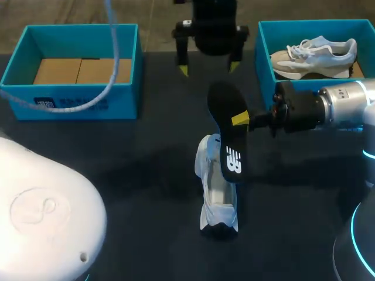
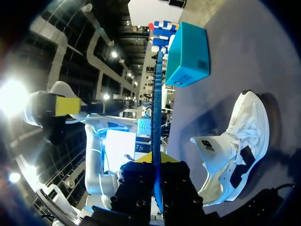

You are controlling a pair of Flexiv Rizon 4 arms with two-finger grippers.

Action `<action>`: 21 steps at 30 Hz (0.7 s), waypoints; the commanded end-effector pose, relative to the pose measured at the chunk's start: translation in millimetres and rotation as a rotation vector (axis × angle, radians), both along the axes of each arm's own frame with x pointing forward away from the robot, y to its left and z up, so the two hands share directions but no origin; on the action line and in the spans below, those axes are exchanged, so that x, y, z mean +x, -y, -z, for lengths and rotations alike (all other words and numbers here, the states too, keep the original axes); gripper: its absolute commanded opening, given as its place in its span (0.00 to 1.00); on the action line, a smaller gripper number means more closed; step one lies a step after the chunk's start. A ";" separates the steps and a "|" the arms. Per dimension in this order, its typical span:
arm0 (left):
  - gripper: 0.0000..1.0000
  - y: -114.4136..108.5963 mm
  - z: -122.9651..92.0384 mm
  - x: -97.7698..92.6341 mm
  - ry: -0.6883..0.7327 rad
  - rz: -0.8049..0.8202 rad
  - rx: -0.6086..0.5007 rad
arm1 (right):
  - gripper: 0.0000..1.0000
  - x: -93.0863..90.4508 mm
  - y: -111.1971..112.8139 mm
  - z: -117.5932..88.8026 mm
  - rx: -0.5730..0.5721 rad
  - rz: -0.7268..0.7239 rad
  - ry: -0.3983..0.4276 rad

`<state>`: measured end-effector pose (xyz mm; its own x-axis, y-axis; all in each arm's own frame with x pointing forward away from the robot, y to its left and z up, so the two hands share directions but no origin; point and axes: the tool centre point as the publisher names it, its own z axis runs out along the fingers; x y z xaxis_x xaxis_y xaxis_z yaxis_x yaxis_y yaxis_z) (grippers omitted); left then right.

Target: Take the shoe out of the shoebox, open the shoe tongue, remove and reinsert the insole, then place the shoe into the shoebox

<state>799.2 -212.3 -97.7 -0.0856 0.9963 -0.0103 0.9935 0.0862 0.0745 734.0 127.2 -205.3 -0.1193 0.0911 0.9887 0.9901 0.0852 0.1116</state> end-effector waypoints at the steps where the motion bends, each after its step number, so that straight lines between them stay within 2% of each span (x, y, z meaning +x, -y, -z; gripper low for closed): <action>1: 1.00 -28.6 9.4 -6.2 0.041 0.030 -0.444 | 0.00 -0.6 -0.9 0.0 -0.001 0.002 0.000; 8: 1.00 -34.7 17.7 -15.1 0.085 0.048 -0.712 | 0.00 -0.6 -0.9 0.0 -0.001 0.002 0.000; 15: 1.00 -39.0 19.4 -19.6 0.070 0.041 -0.848 | 0.00 -0.6 -0.9 0.0 -0.001 0.002 0.000; 18: 1.00 -42.4 16.7 -22.4 0.049 0.046 -0.865 | 0.00 -0.6 -0.9 0.0 -0.001 0.002 0.000; 19: 1.00 -44.2 15.3 -25.6 0.055 0.033 -0.823 | 0.00 -0.6 -0.9 0.0 -0.001 0.002 0.000; 20: 1.00 -45.6 14.6 -30.0 0.097 -0.004 -0.703 | 0.00 -0.6 -0.9 0.0 -0.001 0.002 0.000; 21: 1.00 -45.6 14.6 -30.0 0.097 -0.004 -0.703 | 0.00 -0.6 -0.9 0.0 -0.001 0.002 0.000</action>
